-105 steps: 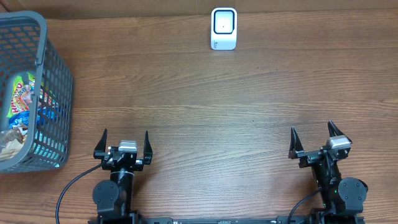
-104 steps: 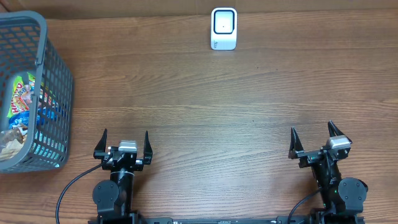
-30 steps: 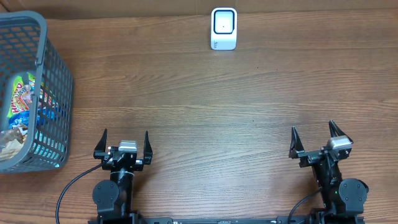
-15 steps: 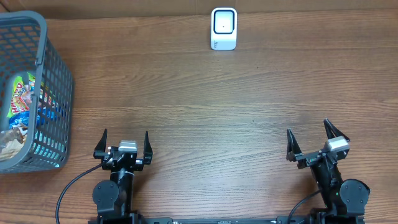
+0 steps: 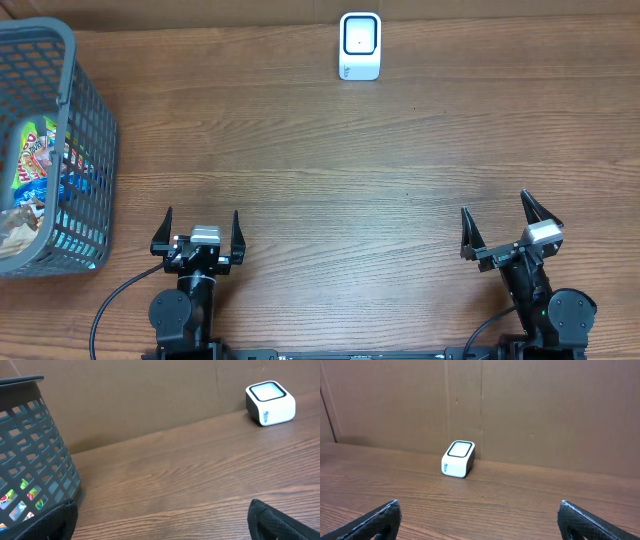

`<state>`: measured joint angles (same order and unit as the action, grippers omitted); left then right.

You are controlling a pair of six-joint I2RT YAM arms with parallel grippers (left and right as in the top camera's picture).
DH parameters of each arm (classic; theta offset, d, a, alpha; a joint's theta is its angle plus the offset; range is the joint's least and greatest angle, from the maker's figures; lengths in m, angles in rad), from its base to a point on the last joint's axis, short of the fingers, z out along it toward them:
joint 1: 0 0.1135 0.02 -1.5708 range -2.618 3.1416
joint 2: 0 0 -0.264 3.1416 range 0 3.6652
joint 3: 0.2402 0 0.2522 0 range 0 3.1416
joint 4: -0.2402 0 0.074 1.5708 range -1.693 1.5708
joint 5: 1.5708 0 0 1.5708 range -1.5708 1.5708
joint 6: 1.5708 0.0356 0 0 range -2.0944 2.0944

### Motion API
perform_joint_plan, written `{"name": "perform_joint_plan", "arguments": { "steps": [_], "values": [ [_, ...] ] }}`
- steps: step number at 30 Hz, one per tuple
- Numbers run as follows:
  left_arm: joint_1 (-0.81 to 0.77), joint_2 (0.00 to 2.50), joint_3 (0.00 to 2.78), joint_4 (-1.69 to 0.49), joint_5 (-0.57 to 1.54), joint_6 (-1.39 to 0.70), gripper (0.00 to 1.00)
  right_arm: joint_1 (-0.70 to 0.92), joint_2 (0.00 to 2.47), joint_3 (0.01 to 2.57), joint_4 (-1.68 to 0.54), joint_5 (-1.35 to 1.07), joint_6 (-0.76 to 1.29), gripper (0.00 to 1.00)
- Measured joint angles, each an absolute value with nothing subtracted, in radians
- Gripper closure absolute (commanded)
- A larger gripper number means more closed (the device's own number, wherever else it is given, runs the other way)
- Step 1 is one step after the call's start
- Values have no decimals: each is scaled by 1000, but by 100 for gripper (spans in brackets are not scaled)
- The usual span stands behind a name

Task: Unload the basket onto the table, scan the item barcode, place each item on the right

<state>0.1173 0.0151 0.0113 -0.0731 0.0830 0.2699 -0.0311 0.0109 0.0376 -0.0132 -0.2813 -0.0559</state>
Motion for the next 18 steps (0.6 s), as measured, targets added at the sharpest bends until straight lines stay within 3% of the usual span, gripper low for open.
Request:
{"name": "perform_joint_plan", "arguments": {
  "steps": [18],
  "values": [
    [117,15,9,-59,99,270,0,-31,11,38,-16,-281,-56,0]
  ]
}}
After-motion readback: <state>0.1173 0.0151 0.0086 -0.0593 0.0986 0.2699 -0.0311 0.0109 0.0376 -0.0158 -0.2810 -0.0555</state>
